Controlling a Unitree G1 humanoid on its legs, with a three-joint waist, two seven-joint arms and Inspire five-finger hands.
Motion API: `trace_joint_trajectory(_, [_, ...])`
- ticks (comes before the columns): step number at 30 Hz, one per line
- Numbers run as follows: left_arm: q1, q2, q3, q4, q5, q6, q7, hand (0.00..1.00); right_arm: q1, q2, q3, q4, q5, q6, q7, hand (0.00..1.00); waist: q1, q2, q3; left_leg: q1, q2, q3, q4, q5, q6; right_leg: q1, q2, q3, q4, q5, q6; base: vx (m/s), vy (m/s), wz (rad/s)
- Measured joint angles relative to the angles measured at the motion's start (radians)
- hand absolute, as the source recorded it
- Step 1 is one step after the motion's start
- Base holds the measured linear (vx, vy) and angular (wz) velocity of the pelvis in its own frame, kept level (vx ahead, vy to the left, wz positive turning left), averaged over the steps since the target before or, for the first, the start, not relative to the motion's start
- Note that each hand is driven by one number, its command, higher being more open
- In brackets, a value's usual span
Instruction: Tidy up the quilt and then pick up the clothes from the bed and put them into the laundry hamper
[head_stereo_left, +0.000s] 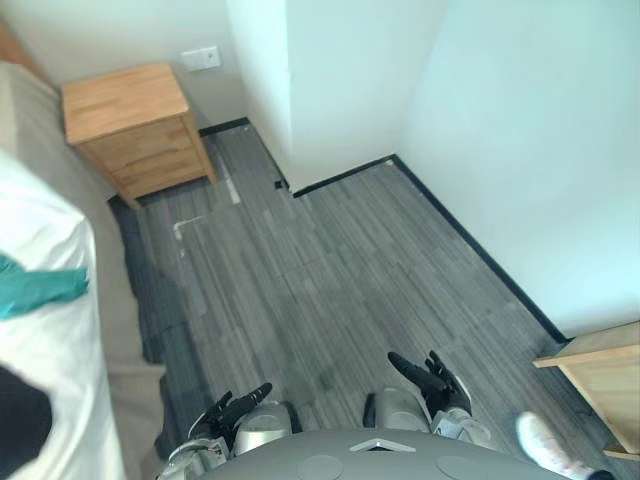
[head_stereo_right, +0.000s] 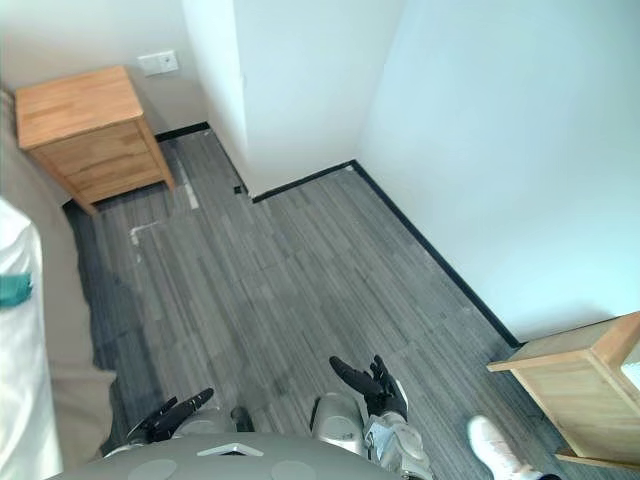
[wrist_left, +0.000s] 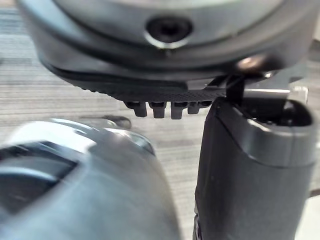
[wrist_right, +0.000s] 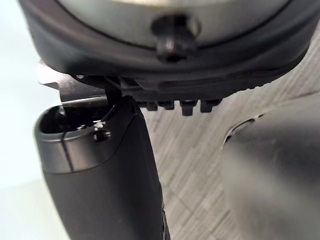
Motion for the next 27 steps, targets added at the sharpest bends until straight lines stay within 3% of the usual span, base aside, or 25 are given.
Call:
trace_joint_trajectory(1, [-0.034, -0.011, 0.001, 0.000, -0.018, 0.016, 0.013, 1.00, 0.016, 0.003, -0.006, -0.021, -0.001, 0.002, -0.001, 1.00, -0.007, 0.000, 0.001, 0.024, 0.003, -0.018, -0.006, -0.020, -0.015, -0.044, 0.001, -0.040, -0.168, 0.029, 0.011, 0.43, -0.133, 0.61])
trace_joint_trajectory(2, [-0.061, -0.028, 0.006, -0.002, -0.043, 0.030, 0.027, 1.00, 0.036, 0.005, -0.011, -0.030, -0.001, 0.008, 0.000, 1.00, -0.013, 0.002, 0.001, 0.039, 0.011, -0.049, 0.005, -0.051, -0.034, -0.058, 0.015, -0.038, -0.382, 0.104, 0.005, 0.45, -0.165, 0.73])
trace_joint_trajectory(4, [-0.090, -0.064, 0.021, -0.001, -0.043, 0.034, 0.037, 1.00, 0.073, 0.017, -0.039, -0.026, -0.003, 0.029, 0.003, 1.00, -0.017, 0.010, 0.005, 0.076, 0.032, -0.116, 0.040, -0.116, -0.069, -0.060, 0.040, 0.055, -0.578, 0.189, 0.022, 0.45, -0.257, 0.95])
trace_joint_trajectory(5, [-0.092, -0.072, 0.026, -0.004, -0.036, 0.033, 0.036, 1.00, 0.084, 0.028, -0.058, -0.029, 0.004, 0.035, 0.004, 1.00, -0.018, 0.010, 0.005, 0.094, 0.039, -0.139, 0.053, -0.141, -0.080, -0.058, 0.042, 0.094, -0.591, 0.198, 0.031, 0.57, -0.411, 1.12])
trace_joint_trajectory(6, [-0.099, -0.087, 0.052, -0.003, -0.037, 0.034, 0.040, 1.00, 0.085, 0.032, -0.072, -0.033, 0.001, 0.041, 0.003, 1.00, -0.028, 0.024, 0.007, 0.128, 0.068, -0.178, 0.072, -0.189, -0.100, -0.055, 0.058, 0.136, -0.542, 0.275, 0.033, 0.76, -0.526, 1.14])
trace_joint_trajectory(7, [-0.089, -0.103, 0.075, -0.002, -0.036, 0.043, 0.055, 1.00, 0.080, 0.017, -0.071, -0.039, -0.006, 0.055, -0.002, 1.00, -0.041, 0.045, -0.003, 0.151, 0.099, -0.216, 0.088, -0.196, -0.112, -0.056, 0.072, 0.132, -0.448, 0.301, 0.028, 0.64, -0.439, 1.11])
trace_joint_trajectory(8, [-0.088, -0.115, 0.082, -0.007, -0.036, 0.047, 0.058, 1.00, 0.078, 0.018, -0.070, -0.042, -0.010, 0.063, -0.011, 1.00, -0.037, 0.051, 0.001, 0.147, 0.108, -0.231, 0.120, -0.180, -0.112, -0.058, 0.068, 0.128, -0.402, 0.304, 0.023, 0.84, -0.667, 1.18])
trace_joint_trajectory(9, [-0.082, -0.151, 0.118, -0.042, -0.043, 0.040, 0.067, 1.00, 0.049, -0.010, -0.072, -0.041, -0.045, 0.086, -0.027, 1.00, -0.033, 0.079, 0.016, 0.070, 0.162, -0.259, 0.339, -0.115, -0.097, -0.012, 0.064, 0.077, -0.334, 0.224, -0.001, 0.54, -0.512, 0.82])
trace_joint_trajectory(10, [-0.082, -0.153, 0.131, -0.054, -0.043, 0.034, 0.065, 1.00, 0.045, -0.020, -0.067, -0.042, -0.053, 0.092, -0.027, 1.00, -0.030, 0.087, 0.019, 0.032, 0.181, -0.261, 0.436, -0.071, -0.097, 0.011, 0.063, 0.063, -0.331, 0.201, -0.007, 0.64, -0.594, 0.78])
trace_joint_trajectory(11, [-0.082, -0.161, 0.138, -0.068, -0.043, 0.021, 0.061, 1.00, 0.043, -0.031, -0.059, -0.044, -0.067, 0.098, -0.026, 1.00, -0.023, 0.093, 0.028, -0.026, 0.211, -0.262, 0.565, -0.002, -0.100, 0.049, 0.066, 0.048, -0.340, 0.176, -0.011, 0.40, -0.321, 0.52])
trace_joint_trajectory(12, [-0.082, -0.174, 0.142, -0.084, -0.043, 0.002, 0.048, 1.00, 0.043, -0.052, -0.057, -0.043, -0.094, 0.110, -0.021, 1.00, -0.013, 0.115, 0.034, -0.109, 0.262, -0.248, 0.734, 0.020, -0.121, 0.126, 0.073, 0.014, -0.372, 0.150, -0.021, 0.49, -0.357, 0.58])
trace_joint_trajectory(13, [-0.081, -0.179, 0.150, -0.097, -0.042, -0.008, 0.034, 1.00, 0.042, -0.064, -0.047, -0.040, -0.125, 0.122, -0.017, 1.00, -0.008, 0.120, 0.035, -0.166, 0.271, -0.220, 0.809, -0.021, -0.132, 0.203, 0.068, -0.014, -0.405, 0.127, -0.022, 0.49, -0.337, 0.53])
trace_joint_trajectory(15, [-0.081, -0.183, 0.155, -0.109, -0.043, -0.018, 0.028, 1.00, 0.040, -0.070, -0.044, -0.041, -0.153, 0.130, 0.000, 1.00, -0.006, 0.118, 0.035, -0.220, 0.262, -0.149, 0.792, -0.062, -0.130, 0.295, 0.058, -0.055, -0.460, 0.123, -0.021, 0.42, -0.246, 0.46])
trace_joint_trajectory(16, [-0.081, -0.182, 0.155, -0.124, -0.054, -0.017, 0.018, 1.00, 0.032, -0.066, -0.044, -0.041, -0.159, 0.132, 0.015, 1.00, 0.002, 0.108, 0.037, -0.257, 0.231, -0.052, 0.680, -0.091, -0.118, 0.366, 0.042, -0.096, -0.511, 0.122, -0.020, 0.45, -0.217, 0.52])
trace_joint_trajectory(18, [-0.083, -0.179, 0.155, -0.133, -0.076, -0.013, 0.006, 1.00, 0.024, -0.058, -0.046, -0.042, -0.158, 0.132, 0.021, 1.00, 0.005, 0.096, 0.042, -0.283, 0.180, 0.062, 0.512, -0.086, -0.104, 0.426, 0.016, -0.151, -0.546, 0.109, 0.002, 0.42, -0.147, 0.65])
trace_joint_trajectory(19, [-0.084, -0.180, 0.154, -0.136, -0.078, -0.011, -0.005, 1.00, 0.024, -0.053, -0.054, -0.037, -0.159, 0.132, 0.022, 1.00, 0.003, 0.091, 0.044, -0.298, 0.134, 0.155, 0.354, -0.045, -0.076, 0.476, -0.001, -0.199, -0.567, 0.094, 0.026, 0.50, -0.077, 0.95])
trace_joint_trajectory(20, [-0.084, -0.181, 0.158, -0.140, -0.080, -0.011, -0.012, 1.00, 0.024, -0.049, -0.064, -0.024, -0.159, 0.132, 0.021, 1.00, 0.012, 0.082, 0.044, -0.300, 0.101, 0.209, 0.256, 0.065, 0.003, 0.527, -0.014, -0.237, -0.593, 0.078, 0.050, 0.51, -0.049, 0.82])
trace_joint_trajectory(21, [-0.084, -0.179, 0.165, -0.140, -0.079, -0.011, -0.013, 1.00, 0.021, -0.044, -0.063, -0.015, -0.159, 0.132, 0.020, 1.00, 0.023, 0.066, 0.039, -0.288, 0.086, 0.229, 0.249, 0.082, 0.017, 0.546, -0.026, -0.240, -0.611, 0.074, 0.057, 0.44, -0.005, 0.49])
trace_joint_trajectory(22, [-0.083, -0.176, 0.188, -0.139, -0.077, -0.008, -0.013, 1.00, 0.009, -0.038, -0.054, -0.015, -0.158, 0.127, 0.021, 1.00, 0.028, 0.044, 0.024, -0.297, 0.062, 0.241, 0.250, 0.054, 0.014, 0.556, -0.038, -0.245, -0.649, 0.085, 0.060, 0.36, 0.002, 0.19])
trace_joint_trajectory(24, [-0.086, -0.164, 0.211, -0.139, -0.076, -0.009, -0.016, 1.00, -0.023, -0.028, -0.030, -0.009, -0.159, 0.117, 0.027, 1.00, 0.038, 0.040, 0.023, -0.315, 0.067, 0.239, 0.303, 0.017, 0.043, 0.568, -0.035, -0.234, -0.682, 0.124, 0.059, 0.45, 0.026, 0.15])
trace_joint_trajectory(25, [-0.086, -0.148, 0.213, -0.126, -0.074, -0.008, -0.015, 1.00, -0.037, -0.023, -0.024, 0.014, -0.160, 0.112, 0.031, 1.00, 0.040, 0.026, 0.021, -0.303, 0.058, 0.234, 0.317, -0.009, 0.076, 0.565, -0.045, -0.231, -0.633, 0.133, 0.063, 0.56, 0.084, 0.36])
trace_joint_trajectory(26, [-0.088, -0.134, 0.209, -0.102, -0.067, -0.007, -0.009, 1.00, -0.040, -0.019, -0.027, 0.031, -0.159, 0.112, 0.031, 1.00, 0.034, 0.016, 0.020, -0.276, 0.031, 0.208, 0.297, -0.021, 0.091, 0.536, -0.080, -0.226, -0.492, 0.133, 0.064, 0.48, 0.096, 0.55])
trace_joint_trajectory(27, [-0.089, -0.127, 0.201, -0.090, -0.064, -0.005, -0.002, 1.00, -0.041, -0.017, -0.035, 0.037, -0.157, 0.112, 0.030, 1.00, 0.030, 0.011, 0.020, -0.253, 0.013, 0.183, 0.272, -0.024, 0.088, 0.498, -0.106, -0.209, -0.373, 0.142, 0.069, 0.46, 0.133, 0.98])
